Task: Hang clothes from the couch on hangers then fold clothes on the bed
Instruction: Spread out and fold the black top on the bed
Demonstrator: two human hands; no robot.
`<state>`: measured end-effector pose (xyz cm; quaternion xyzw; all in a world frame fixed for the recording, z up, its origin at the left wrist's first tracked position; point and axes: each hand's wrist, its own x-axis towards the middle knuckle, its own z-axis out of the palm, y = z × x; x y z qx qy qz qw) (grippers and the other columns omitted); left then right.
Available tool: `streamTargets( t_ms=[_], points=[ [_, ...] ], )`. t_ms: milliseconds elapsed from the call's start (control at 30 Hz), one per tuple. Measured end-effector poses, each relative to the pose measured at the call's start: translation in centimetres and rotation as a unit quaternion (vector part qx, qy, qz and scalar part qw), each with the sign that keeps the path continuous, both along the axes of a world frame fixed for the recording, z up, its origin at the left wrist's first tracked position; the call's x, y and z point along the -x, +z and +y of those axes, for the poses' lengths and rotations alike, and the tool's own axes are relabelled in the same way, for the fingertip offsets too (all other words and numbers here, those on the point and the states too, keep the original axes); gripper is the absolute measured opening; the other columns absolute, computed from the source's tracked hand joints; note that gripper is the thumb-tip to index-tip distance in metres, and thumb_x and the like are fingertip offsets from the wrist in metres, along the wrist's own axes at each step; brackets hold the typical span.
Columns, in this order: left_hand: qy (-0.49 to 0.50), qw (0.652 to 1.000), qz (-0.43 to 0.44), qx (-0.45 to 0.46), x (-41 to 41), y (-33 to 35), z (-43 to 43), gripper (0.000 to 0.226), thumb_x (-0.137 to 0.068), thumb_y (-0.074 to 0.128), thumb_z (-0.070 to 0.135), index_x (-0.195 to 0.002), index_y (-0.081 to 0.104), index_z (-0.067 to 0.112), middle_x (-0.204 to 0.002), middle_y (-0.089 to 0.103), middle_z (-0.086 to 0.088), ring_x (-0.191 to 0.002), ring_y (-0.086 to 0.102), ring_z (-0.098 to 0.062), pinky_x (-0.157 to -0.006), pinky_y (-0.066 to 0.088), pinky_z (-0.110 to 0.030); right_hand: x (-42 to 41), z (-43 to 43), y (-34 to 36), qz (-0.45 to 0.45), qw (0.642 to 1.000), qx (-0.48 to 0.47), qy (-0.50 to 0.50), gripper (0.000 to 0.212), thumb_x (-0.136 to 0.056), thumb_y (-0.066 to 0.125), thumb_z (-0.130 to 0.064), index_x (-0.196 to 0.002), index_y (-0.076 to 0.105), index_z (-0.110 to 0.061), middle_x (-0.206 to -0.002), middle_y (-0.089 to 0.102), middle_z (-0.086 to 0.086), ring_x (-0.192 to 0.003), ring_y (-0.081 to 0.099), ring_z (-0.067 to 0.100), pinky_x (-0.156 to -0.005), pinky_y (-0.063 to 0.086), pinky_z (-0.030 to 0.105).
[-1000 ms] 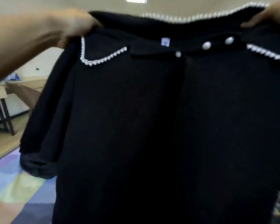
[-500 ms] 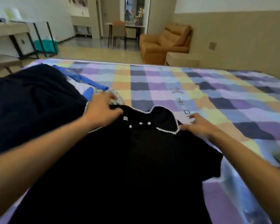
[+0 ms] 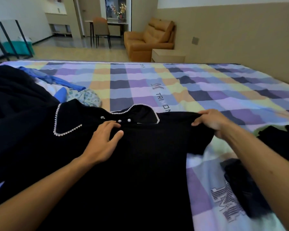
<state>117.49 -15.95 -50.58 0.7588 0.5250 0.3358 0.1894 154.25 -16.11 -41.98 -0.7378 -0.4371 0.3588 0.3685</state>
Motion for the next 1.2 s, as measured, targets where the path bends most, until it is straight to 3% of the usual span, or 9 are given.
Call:
streamTargets(
  t_ms=[100,200,367,500,633,800,1000,1100,1200],
  points=[
    [-0.021,0.998,0.054,0.030,-0.7,-0.5,-0.7,0.080,-0.082,0.031,0.073,-0.137,0.055,0.021,-0.152,0.043,0.003,-0.147,0.028,-0.013,-0.119,0.024,-0.032,-1.5,1.3,-0.4,0.029,0.991,-0.044,-0.122,0.052,-0.070,0.072,0.011,-0.119,0.064,-0.005,-0.109,0.064,0.014,-0.102,0.062,0.032,-0.080,0.053,0.038],
    [0.025,0.988,0.147,0.027,-2.2,-1.0,-1.5,0.078,-0.086,0.036,0.069,-0.144,0.050,0.019,-0.162,0.031,-0.003,-0.155,0.014,-0.019,-0.125,0.014,-0.042,-0.6,-0.3,-2.9,-0.014,0.992,0.003,-0.128,0.088,-0.077,0.084,-0.019,-0.148,0.033,-0.008,-0.134,0.053,0.012,-0.119,0.056,0.032,-0.096,0.050,0.044],
    [-0.061,0.989,0.097,-0.088,-9.1,1.6,-2.1,0.059,-0.091,0.037,0.052,-0.131,0.061,0.016,-0.146,0.050,-0.005,-0.139,0.042,-0.023,-0.118,0.032,-0.042,0.5,-2.0,-3.9,-0.037,0.998,0.011,-0.059,0.121,-0.077,0.086,-0.040,-0.161,0.002,-0.016,-0.158,0.037,0.012,-0.140,0.043,0.034,-0.111,0.040,0.043],
    [-0.119,0.986,0.116,0.012,-15.0,0.3,-1.5,0.054,-0.102,0.040,0.047,-0.148,0.046,0.019,-0.157,0.040,-0.003,-0.149,0.029,-0.020,-0.123,0.022,-0.038,1.6,-2.6,-4.5,0.033,0.999,0.004,0.005,0.120,-0.079,0.086,-0.020,-0.162,0.000,-0.022,-0.157,0.037,0.008,-0.139,0.044,0.028,-0.113,0.041,0.039],
    [-0.086,0.961,0.262,0.002,-15.7,-2.2,-2.0,0.089,-0.085,0.002,0.070,-0.161,0.018,0.026,-0.170,0.009,0.002,-0.156,-0.004,-0.015,-0.127,-0.002,-0.042,-0.8,-3.0,-4.4,0.017,0.997,0.004,0.072,0.106,-0.075,0.083,0.000,-0.159,0.024,-0.025,-0.152,0.043,0.002,-0.136,0.045,0.022,-0.113,0.042,0.040],
    [-0.073,0.952,0.294,0.046,-14.3,-1.2,-1.9,0.103,-0.078,0.006,0.085,-0.162,0.004,0.026,-0.170,-0.006,0.002,-0.156,-0.014,-0.021,-0.124,-0.008,-0.053,-3.2,-4.2,-2.6,0.051,0.992,0.015,0.112,0.087,-0.075,0.073,0.012,-0.147,0.050,-0.032,-0.149,0.045,-0.003,-0.137,0.047,0.024,-0.111,0.046,0.044],
    [-0.094,0.942,0.314,0.073,-11.6,-0.2,-5.1,0.086,-0.096,0.029,0.072,-0.162,-0.004,0.028,-0.169,-0.013,-0.001,-0.155,-0.017,-0.026,-0.125,-0.005,-0.052,3.3,-3.6,1.5,-0.050,0.982,-0.109,0.146,0.096,-0.074,0.075,0.008,-0.153,0.040,-0.035,-0.147,0.045,-0.009,-0.135,0.049,0.017,-0.105,0.049,0.036],
    [-0.096,0.940,0.318,0.077,-9.2,0.2,-7.4,0.083,-0.097,0.027,0.070,-0.162,-0.002,0.027,-0.169,-0.014,-0.001,-0.155,-0.017,-0.024,-0.125,-0.007,-0.051,8.6,-3.4,3.4,-0.088,0.953,-0.157,0.245,0.099,-0.085,0.078,-0.010,-0.158,0.019,-0.043,-0.140,0.038,-0.013,-0.108,0.061,0.009,-0.099,0.051,0.030],
    [-0.115,0.938,0.313,0.099,-6.8,1.1,-9.3,0.079,-0.099,0.026,0.068,-0.162,0.007,0.025,-0.170,-0.010,-0.002,-0.155,-0.015,-0.021,-0.125,-0.007,-0.050,12.0,-3.0,2.2,-0.181,0.934,-0.203,0.231,0.071,-0.095,0.067,-0.025,-0.156,0.030,-0.033,-0.135,0.049,-0.006,-0.096,0.061,0.019,-0.101,0.049,0.042]
  ],
)
